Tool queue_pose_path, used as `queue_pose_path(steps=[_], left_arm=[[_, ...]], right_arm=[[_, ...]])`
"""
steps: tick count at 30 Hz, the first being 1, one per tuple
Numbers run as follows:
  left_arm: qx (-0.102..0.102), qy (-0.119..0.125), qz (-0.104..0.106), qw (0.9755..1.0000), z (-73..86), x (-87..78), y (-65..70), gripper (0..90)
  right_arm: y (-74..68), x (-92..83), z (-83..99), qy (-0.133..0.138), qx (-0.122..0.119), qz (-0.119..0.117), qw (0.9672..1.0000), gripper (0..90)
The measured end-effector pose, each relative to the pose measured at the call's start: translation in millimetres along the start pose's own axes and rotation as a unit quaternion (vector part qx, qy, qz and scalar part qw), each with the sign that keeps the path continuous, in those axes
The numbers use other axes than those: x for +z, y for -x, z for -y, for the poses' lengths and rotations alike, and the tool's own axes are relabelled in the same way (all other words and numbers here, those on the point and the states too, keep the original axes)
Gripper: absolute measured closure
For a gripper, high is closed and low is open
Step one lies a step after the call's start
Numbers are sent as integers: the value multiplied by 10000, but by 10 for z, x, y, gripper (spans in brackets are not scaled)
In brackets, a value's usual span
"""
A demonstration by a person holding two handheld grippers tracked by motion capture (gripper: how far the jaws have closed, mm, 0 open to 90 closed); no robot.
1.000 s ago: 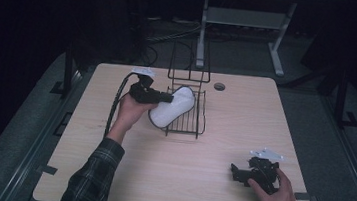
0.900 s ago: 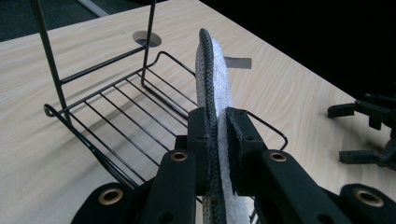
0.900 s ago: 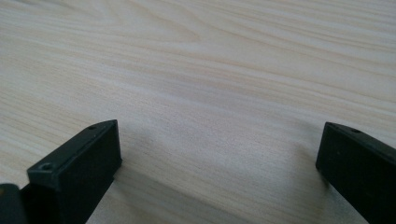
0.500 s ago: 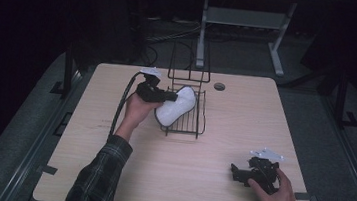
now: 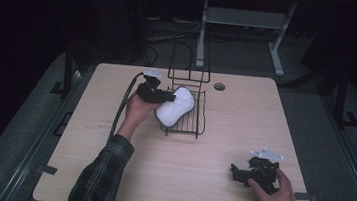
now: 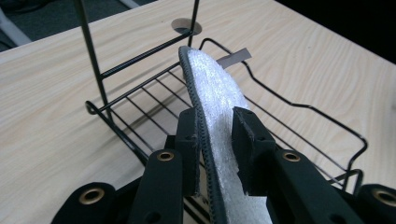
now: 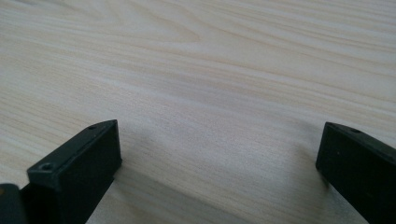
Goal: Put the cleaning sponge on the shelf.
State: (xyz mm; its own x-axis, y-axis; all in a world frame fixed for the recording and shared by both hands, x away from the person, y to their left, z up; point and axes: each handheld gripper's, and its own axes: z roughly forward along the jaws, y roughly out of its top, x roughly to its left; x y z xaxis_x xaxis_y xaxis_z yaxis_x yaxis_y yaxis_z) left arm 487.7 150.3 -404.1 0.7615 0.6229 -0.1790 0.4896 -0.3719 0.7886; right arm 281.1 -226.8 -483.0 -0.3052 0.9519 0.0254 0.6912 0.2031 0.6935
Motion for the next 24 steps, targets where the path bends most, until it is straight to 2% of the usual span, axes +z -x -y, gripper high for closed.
queue_pose_path(steps=[2, 4, 6, 11, 13, 19, 24], left_arm=[[147, -133, -136, 9997, 9, 6, -10, 696], [189, -206, -238, 9993, 17, 19, -12, 685], [153, -215, -239, 9994, 27, 20, -28, 684], [220, -326, -326, 9987, 38, 25, -41, 689], [190, -325, -255, 9990, 46, 18, -43, 706], [171, -206, -97, 9996, 82, -95, -20, 894], [181, -194, 10, 9996, 162, -226, 27, 896]], right_arm=[[0, 0, 0, 0, -2, 0, 10000, 0], [0, 0, 0, 1, -2, 0, 10000, 0], [0, 0, 0, 1, -2, -1, 10000, 0], [0, 0, 0, 2, -1, -1, 10000, 0], [0, 0, 0, 2, -1, -1, 10000, 0], [1, 0, 0, 1, -3, -1, 10000, 0], [0, 0, 0, 0, 0, 0, 10000, 0]])
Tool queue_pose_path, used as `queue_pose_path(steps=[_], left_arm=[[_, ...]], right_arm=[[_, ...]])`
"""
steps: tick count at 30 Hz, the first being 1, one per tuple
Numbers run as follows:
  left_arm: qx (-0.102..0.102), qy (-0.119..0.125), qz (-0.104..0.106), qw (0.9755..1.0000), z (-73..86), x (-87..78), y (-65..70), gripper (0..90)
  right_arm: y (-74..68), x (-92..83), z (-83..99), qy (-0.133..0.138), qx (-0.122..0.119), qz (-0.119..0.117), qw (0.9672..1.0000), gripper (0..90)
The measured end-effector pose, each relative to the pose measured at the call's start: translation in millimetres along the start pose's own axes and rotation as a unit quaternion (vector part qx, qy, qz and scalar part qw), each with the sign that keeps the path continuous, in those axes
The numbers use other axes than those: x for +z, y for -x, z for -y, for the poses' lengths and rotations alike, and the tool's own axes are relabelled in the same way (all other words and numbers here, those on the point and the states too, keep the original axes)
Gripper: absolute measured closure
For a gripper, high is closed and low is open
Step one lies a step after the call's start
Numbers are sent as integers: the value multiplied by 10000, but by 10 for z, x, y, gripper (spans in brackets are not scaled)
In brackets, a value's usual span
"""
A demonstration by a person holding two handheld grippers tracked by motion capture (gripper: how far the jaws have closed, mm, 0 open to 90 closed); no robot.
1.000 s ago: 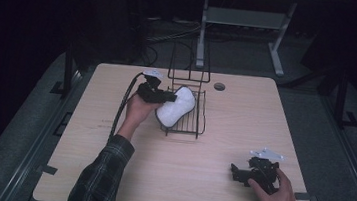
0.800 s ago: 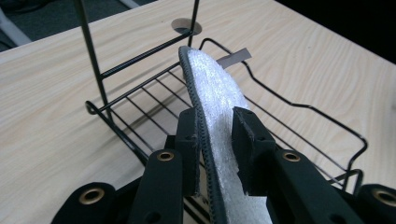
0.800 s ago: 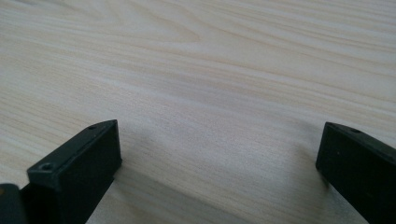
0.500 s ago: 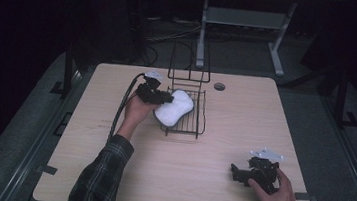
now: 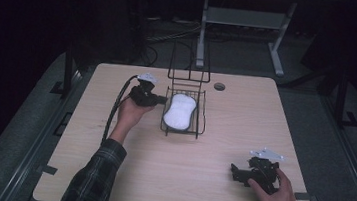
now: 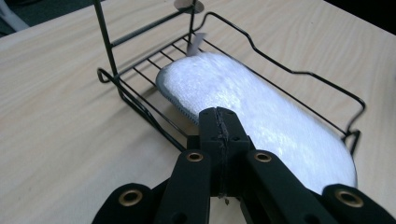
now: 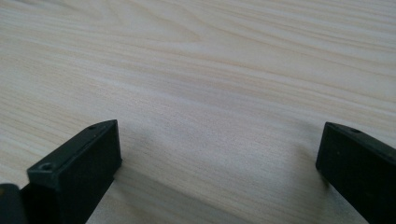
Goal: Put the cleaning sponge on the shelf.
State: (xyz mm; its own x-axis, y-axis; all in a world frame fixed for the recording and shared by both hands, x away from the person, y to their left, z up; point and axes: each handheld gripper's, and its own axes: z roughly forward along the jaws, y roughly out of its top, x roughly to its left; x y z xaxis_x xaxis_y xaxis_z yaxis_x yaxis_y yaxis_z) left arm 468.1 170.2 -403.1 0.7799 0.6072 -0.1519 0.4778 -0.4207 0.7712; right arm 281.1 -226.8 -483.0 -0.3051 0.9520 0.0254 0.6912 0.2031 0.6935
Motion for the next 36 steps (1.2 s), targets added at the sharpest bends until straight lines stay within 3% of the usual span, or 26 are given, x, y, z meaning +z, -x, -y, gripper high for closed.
queue_pose_path(steps=[4, 11, 16, 20, 29, 36], left_arm=[[84, -47, 113, 9999, 82, -55, 98, 896], [153, -65, 332, 9993, 191, -13, 258, 896], [274, -188, 542, 9980, 257, 125, 401, 896], [249, -218, 632, 9974, 272, 224, 451, 896], [260, -205, 631, 9975, 210, 273, 437, 896], [351, -244, 604, 9973, 229, 118, 498, 870]], right_arm=[[0, 0, 0, 0, 0, 0, 10000, 0], [0, 0, 0, 1, 0, 1, 10000, 0], [0, 0, 0, 1, -2, 0, 10000, 0], [0, 0, 0, 2, -4, 0, 10000, 0], [0, 0, 0, 2, -1, -1, 10000, 0], [0, 0, 0, 1, 0, -1, 10000, 0]])
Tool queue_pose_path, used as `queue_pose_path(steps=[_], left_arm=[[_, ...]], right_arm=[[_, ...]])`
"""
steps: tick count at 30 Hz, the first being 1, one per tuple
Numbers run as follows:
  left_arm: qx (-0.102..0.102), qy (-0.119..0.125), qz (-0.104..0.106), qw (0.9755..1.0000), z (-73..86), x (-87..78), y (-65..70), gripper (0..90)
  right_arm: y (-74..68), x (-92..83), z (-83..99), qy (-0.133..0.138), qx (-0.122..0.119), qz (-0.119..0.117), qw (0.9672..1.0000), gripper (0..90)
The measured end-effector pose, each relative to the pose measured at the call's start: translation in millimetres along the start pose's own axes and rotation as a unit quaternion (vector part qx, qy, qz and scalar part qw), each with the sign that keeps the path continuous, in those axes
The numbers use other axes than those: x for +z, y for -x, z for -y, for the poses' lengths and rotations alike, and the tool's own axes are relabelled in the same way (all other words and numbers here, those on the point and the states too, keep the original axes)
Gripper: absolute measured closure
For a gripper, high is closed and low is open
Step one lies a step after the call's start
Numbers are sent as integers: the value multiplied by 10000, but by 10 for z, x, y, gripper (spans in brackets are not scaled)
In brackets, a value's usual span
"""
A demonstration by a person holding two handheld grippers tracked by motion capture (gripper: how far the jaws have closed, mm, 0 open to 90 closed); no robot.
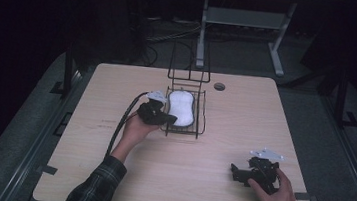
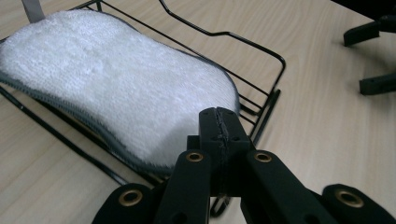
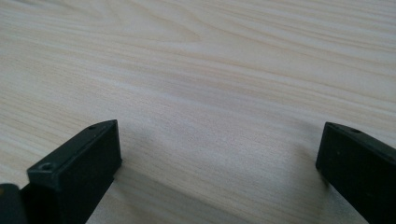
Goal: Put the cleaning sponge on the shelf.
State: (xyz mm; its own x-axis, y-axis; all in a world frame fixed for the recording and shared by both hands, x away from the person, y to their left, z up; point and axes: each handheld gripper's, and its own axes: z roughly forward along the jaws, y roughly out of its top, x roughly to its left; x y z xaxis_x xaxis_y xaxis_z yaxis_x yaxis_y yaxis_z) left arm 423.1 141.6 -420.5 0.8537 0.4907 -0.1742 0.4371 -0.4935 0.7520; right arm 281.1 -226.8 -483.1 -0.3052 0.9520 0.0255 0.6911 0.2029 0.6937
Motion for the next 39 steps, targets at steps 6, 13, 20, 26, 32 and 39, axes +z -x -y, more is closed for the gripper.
queue_pose_path(steps=[6, 13, 20, 26, 32, 39], left_arm=[[-62, 13, -61, 10000, 131, -278, 129, 729], [-178, 88, -319, 9993, 310, -495, 255, 527], [-53, 52, -731, 9973, 578, -655, 406, 378], [17, -40, -1011, 9949, 798, -733, 531, 216], [-87, -223, -1262, 9917, 1011, -764, 622, 128], [-68, -566, -1231, 9908, 1220, -749, 703, 128]], right_arm=[[0, 0, 0, -2, 0, 1, 10000, 0], [0, -1, 1, -3, -5, -2, 10000, 0], [-2, -2, 3, 5, -5, 3, 10000, 0], [-3, -4, 5, 5, -3, -1, 10000, 0], [-3, -4, 5, 5, -4, -1, 10000, 0], [-4, -4, 5, 5, 0, -2, 10000, 0]])
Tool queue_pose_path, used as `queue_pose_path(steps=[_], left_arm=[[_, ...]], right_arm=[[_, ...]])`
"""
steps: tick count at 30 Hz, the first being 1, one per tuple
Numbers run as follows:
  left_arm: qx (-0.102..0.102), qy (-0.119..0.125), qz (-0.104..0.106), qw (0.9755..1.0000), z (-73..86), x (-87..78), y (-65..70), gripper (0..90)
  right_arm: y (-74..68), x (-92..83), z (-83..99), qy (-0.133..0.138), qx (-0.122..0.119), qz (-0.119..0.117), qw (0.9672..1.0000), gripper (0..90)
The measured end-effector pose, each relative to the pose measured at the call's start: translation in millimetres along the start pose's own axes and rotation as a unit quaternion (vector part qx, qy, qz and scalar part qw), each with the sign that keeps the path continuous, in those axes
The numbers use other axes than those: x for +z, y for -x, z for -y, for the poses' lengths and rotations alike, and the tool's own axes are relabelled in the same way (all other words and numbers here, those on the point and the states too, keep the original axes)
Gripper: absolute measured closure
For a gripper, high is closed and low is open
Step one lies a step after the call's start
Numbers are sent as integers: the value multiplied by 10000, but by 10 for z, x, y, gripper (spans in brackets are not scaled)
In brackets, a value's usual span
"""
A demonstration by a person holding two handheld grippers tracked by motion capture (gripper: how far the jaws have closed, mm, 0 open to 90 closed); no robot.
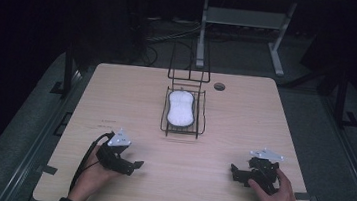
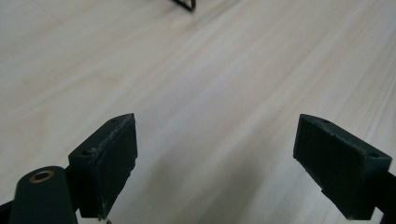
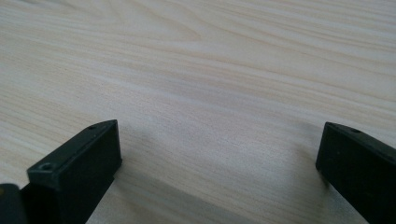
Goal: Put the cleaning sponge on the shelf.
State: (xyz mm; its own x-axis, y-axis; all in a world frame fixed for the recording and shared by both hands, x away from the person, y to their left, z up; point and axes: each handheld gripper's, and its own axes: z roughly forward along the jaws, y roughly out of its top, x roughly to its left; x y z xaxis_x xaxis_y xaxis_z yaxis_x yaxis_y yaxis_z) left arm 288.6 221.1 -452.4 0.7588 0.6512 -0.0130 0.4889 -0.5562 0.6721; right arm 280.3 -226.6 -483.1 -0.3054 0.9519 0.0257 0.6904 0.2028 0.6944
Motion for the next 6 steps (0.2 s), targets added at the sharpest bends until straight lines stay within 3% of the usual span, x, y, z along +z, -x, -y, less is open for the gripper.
queue_pose_path(steps=[3, 6], left_arm=[[51, -217, -59, 9997, 75, 51, 27, 128], [79, -239, -65, 9997, 119, 74, 37, 127]], right_arm=[[0, 0, 0, -1, -2, 0, 10000, 0], [0, 0, 0, 0, -1, -1, 10000, 0]])
